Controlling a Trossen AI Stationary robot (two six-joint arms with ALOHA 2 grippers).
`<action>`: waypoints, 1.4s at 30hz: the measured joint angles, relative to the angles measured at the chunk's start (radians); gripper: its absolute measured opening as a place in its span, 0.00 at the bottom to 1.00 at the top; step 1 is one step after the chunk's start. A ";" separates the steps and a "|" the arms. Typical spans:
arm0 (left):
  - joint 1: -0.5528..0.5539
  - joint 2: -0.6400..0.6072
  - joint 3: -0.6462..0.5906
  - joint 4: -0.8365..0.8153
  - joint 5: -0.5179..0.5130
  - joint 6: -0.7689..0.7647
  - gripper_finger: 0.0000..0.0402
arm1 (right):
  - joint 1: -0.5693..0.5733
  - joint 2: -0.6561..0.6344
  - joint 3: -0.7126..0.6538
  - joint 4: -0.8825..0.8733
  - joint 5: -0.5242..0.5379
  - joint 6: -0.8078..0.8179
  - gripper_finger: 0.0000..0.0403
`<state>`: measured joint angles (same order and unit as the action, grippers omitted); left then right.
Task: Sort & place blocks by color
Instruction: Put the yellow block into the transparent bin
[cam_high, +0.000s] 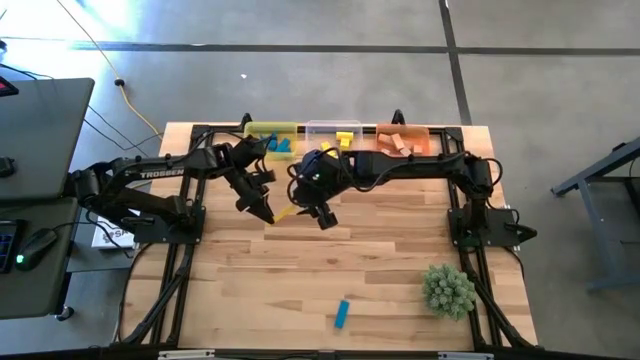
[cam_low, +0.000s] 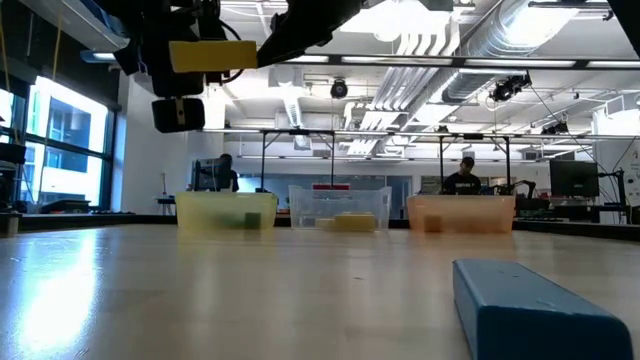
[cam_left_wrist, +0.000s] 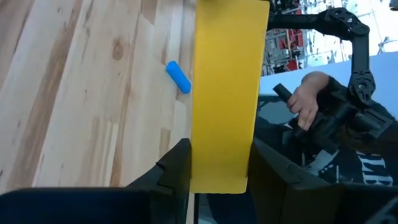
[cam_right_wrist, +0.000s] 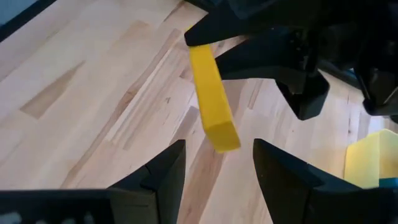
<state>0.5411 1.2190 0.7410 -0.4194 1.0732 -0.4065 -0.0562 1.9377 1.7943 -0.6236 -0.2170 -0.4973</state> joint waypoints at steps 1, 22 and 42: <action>0.000 0.000 0.000 -0.001 0.001 0.000 0.25 | -0.001 0.000 0.000 0.004 -0.003 0.000 0.44; 0.002 0.015 -0.001 0.138 -0.003 -0.036 0.25 | 0.007 0.000 0.000 0.068 -0.026 0.010 0.44; 0.002 0.014 -0.002 0.159 -0.013 -0.033 0.36 | 0.006 -0.002 0.000 0.049 -0.019 0.064 0.08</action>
<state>0.5426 1.2335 0.7391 -0.2600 1.0602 -0.4398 -0.0503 1.9354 1.7939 -0.5748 -0.2365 -0.4336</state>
